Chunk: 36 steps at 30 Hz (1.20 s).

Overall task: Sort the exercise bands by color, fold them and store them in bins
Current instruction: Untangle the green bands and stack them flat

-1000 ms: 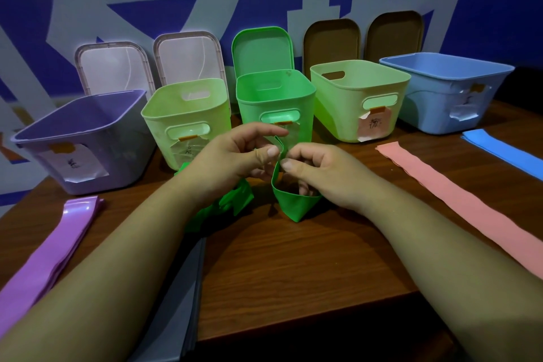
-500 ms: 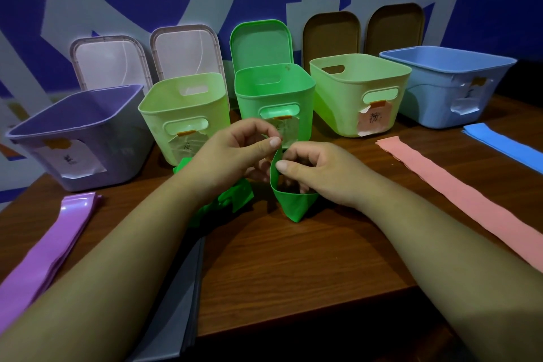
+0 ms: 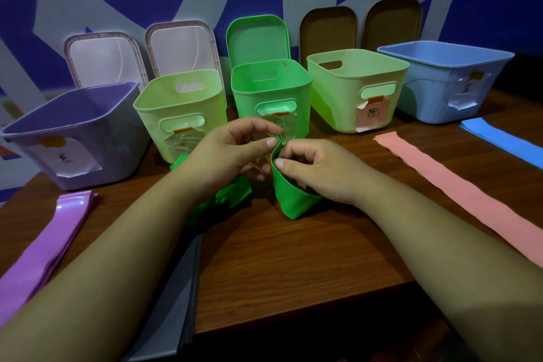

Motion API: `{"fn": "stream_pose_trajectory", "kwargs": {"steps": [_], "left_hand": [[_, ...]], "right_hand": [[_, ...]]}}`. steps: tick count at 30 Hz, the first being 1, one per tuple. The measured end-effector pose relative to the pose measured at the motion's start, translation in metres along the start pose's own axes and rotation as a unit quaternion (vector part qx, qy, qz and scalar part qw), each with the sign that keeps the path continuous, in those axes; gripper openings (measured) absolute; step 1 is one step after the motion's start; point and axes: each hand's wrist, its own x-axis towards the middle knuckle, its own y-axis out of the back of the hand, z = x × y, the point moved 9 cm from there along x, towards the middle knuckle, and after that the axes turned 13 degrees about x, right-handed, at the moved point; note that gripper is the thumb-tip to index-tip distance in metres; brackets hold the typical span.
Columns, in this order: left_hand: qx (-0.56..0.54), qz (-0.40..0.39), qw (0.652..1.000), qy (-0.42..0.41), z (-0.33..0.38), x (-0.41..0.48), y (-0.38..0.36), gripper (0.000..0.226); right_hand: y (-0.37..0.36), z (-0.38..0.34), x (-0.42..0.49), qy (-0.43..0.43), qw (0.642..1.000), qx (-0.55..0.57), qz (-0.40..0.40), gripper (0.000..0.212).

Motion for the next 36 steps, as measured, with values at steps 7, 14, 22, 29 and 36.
{"fn": "stream_pose_trajectory", "kwargs": {"steps": [7, 14, 22, 29, 36], "left_hand": [[-0.002, 0.002, 1.0, 0.01, -0.0034, -0.0002, -0.0006, 0.028], [0.01, -0.001, 1.0, 0.006, -0.0057, 0.0013, -0.0013, 0.022], [0.034, 0.007, 0.999, 0.012, -0.0082, 0.0025, 0.0002, 0.02], [0.043, 0.023, 0.999, 0.012, -0.0073, 0.0038, 0.0014, 0.016], [0.032, 0.028, 0.999, 0.012, -0.0011, 0.0014, 0.0003, 0.016]], "right_hand": [[-0.0016, -0.0012, -0.0005, -0.004, 1.0, 0.003, -0.003, 0.014], [-0.004, -0.0013, 0.0, 0.001, 1.0, -0.008, -0.003, 0.017], [-0.0068, -0.0034, -0.0008, 0.004, 1.0, -0.026, -0.015, 0.015], [-0.0085, 0.0001, 0.0009, -0.022, 1.0, -0.016, -0.012, 0.029], [-0.0056, 0.0028, 0.0007, -0.03, 0.999, 0.043, 0.006, 0.041]]}}
